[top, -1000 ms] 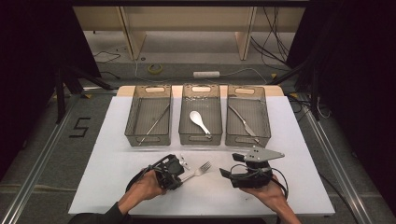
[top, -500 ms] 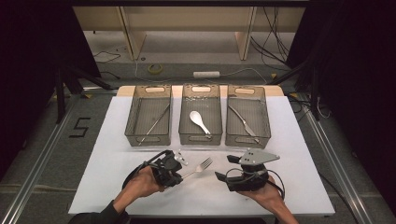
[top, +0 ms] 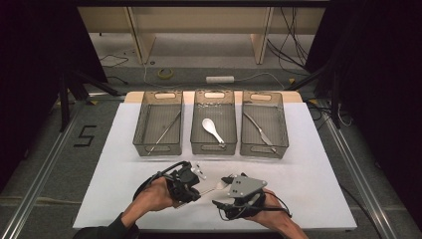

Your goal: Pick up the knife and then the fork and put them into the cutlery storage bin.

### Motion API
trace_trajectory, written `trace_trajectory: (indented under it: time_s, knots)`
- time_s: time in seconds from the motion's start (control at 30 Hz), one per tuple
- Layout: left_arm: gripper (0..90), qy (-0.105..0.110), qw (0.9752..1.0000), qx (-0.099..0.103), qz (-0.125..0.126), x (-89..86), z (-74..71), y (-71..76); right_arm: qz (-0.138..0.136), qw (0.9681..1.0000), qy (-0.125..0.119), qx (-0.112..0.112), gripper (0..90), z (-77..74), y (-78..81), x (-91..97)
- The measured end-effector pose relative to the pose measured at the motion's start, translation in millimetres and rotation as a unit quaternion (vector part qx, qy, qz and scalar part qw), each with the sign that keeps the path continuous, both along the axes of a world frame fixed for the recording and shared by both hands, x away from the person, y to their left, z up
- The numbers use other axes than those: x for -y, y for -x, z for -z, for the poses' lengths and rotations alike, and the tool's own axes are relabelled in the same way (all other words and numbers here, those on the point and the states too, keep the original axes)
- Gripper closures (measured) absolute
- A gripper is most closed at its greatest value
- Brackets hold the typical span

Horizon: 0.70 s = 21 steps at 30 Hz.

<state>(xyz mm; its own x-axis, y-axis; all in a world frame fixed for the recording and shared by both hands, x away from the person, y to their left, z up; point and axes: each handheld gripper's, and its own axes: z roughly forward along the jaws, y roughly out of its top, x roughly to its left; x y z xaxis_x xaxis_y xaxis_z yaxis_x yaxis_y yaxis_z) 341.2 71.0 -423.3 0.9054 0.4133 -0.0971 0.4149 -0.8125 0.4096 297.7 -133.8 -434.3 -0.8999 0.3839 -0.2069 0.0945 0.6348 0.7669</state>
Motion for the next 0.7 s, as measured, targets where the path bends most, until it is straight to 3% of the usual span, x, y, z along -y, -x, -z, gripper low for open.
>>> trace_trajectory:
  time_s: [0.07,0.3,0.5,0.57,0.7]
  knots:
    - [81.8,-0.001,1.0000,0.000,0.005,1.6,-0.6,1.1,-0.009,0.9993,0.023,0.026,34.3,3.4,2.2,-5.7]
    - [81.8,-0.005,0.9997,-0.015,0.018,7.3,-3.0,6.7,-0.028,0.9942,0.079,0.068,42.1,14.9,4.4,-20.1]
    - [81.8,-0.008,0.9993,-0.022,0.029,7.3,-3.7,7.0,-0.054,0.9840,0.130,0.109,52.6,22.6,8.6,-28.6]
    - [81.8,-0.009,0.9992,-0.024,0.030,7.8,-3.9,7.5,-0.061,0.9827,0.141,0.103,56.0,24.4,10.0,-30.6]
    - [81.8,-0.007,0.9989,-0.030,0.035,9.0,-4.3,8.5,-0.068,0.9770,0.158,0.127,62.4,27.2,11.3,-34.4]
